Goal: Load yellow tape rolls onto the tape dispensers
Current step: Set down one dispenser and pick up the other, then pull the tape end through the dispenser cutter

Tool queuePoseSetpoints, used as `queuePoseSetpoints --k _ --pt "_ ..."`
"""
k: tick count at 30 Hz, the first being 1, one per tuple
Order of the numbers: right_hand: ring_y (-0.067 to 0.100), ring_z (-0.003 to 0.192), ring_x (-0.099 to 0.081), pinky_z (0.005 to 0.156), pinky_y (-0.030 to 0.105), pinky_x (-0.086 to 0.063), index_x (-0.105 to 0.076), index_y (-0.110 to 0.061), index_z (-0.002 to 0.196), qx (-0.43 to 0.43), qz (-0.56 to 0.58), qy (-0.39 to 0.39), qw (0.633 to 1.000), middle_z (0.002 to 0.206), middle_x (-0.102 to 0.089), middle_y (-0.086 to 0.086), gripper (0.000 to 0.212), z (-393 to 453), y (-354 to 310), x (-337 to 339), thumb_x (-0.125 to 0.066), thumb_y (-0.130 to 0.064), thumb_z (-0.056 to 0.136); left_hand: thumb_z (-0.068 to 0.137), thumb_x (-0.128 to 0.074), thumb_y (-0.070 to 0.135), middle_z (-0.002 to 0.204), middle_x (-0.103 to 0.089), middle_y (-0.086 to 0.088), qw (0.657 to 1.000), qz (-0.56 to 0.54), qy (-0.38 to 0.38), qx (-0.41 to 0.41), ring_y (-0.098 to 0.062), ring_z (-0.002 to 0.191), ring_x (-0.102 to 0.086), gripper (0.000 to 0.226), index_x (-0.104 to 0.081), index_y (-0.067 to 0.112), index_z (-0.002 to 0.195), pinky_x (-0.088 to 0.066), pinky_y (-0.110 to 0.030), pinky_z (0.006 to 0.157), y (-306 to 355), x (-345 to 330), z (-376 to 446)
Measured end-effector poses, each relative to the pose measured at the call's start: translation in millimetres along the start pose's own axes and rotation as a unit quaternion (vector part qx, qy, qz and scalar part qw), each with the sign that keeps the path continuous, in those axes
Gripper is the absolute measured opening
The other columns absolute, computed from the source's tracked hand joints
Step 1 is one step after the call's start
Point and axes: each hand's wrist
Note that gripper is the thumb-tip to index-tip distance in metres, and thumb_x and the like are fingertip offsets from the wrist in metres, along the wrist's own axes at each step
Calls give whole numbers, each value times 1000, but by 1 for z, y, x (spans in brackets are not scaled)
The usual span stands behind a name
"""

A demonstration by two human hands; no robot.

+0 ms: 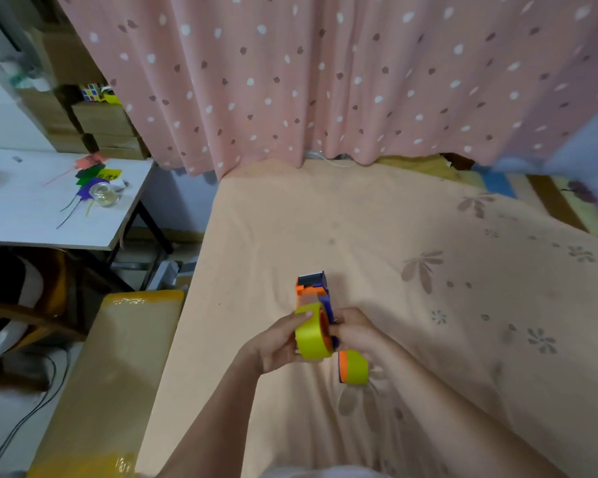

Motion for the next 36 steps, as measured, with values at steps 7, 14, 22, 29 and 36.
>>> queuePoseSetpoints --k 7,14,22,29,36 --pt "23 81 -65 79 45 -57 -71 -5 91 67 -178 64 980 83 -68 6 20 -20 -13 33 -51 -8 89 78 -75 39 133 -67 -15 998 43 39 -13 -33 117 -68 67 -53 21 139 -54 -54 102 2 -37 0" --pt "8 85 -63 71 16 -47 -68 -22 98 163 -193 103 962 87 -65 -10 24 -29 -32 46 -79 -36 82 86 -79 27 109 -77 -8 994 54 88 -30 -28 98 -74 66 -45 22 142 -56 -54 98 -2 -48 8" --pt "9 79 -60 63 16 -43 -68 -23 92 145 -226 120 956 76 -60 -13 19 -24 -49 46 -81 -26 79 68 -87 28 121 -74 -9 994 71 72 -44 -31 112 -71 86 -46 26 143 -58 -51 95 2 -56 12" --pt "-1 67 -57 61 18 -42 -73 -24 62 136 -267 95 949 63 -62 -16 23 -26 -58 50 -76 -15 83 70 -84 24 124 -71 -11 996 61 60 -35 -35 118 -68 83 -43 24 143 -53 -55 102 0 -62 18" --pt "13 81 -62 70 22 -46 -76 -16 71 135 -270 120 946 73 -66 -5 13 -27 -63 50 -73 -11 83 80 -78 42 134 -67 -13 999 21 27 -25 -33 122 -66 69 -49 22 140 -50 -58 104 6 -71 23"
Point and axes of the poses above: each hand's wrist, its own z-axis towards the middle knuckle, its own x-axis out of the back of the hand, y = z × x
